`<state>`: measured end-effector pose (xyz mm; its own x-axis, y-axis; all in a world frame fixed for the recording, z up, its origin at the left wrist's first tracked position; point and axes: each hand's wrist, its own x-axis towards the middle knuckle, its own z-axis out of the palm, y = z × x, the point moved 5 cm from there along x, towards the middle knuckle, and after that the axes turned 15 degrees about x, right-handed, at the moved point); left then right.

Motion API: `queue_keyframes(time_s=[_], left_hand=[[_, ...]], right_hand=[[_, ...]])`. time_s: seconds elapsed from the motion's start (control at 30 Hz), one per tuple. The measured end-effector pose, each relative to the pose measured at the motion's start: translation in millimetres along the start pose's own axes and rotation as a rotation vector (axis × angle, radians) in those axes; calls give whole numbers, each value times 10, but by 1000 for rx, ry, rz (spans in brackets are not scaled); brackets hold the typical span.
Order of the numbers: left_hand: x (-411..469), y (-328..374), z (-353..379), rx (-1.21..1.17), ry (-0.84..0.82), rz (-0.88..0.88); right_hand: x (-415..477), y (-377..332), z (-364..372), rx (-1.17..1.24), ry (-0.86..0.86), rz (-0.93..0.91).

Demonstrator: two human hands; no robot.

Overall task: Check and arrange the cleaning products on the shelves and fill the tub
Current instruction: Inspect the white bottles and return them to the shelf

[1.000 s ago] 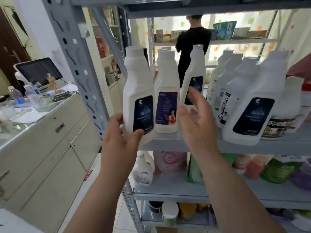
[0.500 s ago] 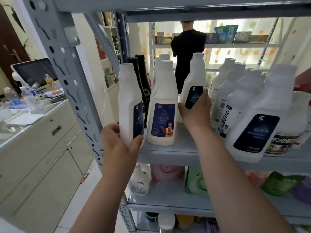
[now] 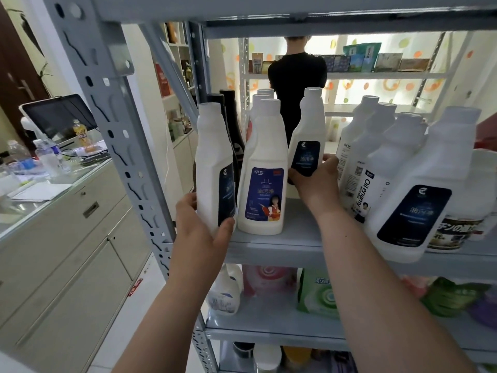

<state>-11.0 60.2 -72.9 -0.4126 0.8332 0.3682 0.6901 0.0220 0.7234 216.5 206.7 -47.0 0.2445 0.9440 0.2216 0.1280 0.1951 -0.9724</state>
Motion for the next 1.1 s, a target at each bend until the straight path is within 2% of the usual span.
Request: queue_keyframes(time_s=[0.1, 0.33, 0.5, 0.67, 0.83, 0.9, 1.03, 1.1], left_hand=[[-15, -18, 10, 27, -12, 3], [-14, -17, 18, 35, -48, 12], [-115, -24, 10, 123, -78, 95], [-353, -77, -74, 218, 53, 217], [-681, 14, -204, 162, 167, 362], [-834, 83, -219, 55, 108, 385], [-1121, 185, -115, -142, -206, 406], [-1266, 231, -115, -340, -353, 302]], right_hand=[[-48, -44, -14, -81, 8, -9], [-282, -42, -37, -19, 0, -74], [-593, -79, -138, -7, 10, -128], [-971, -116, -305, -26, 57, -192], [-1366, -143, -476, 54, 80, -238], [-1573, -171, -507, 151, 40, -225], [-2009, -189, -470, 472, -145, -89], [-2206, -189, -433, 531, -199, -64]])
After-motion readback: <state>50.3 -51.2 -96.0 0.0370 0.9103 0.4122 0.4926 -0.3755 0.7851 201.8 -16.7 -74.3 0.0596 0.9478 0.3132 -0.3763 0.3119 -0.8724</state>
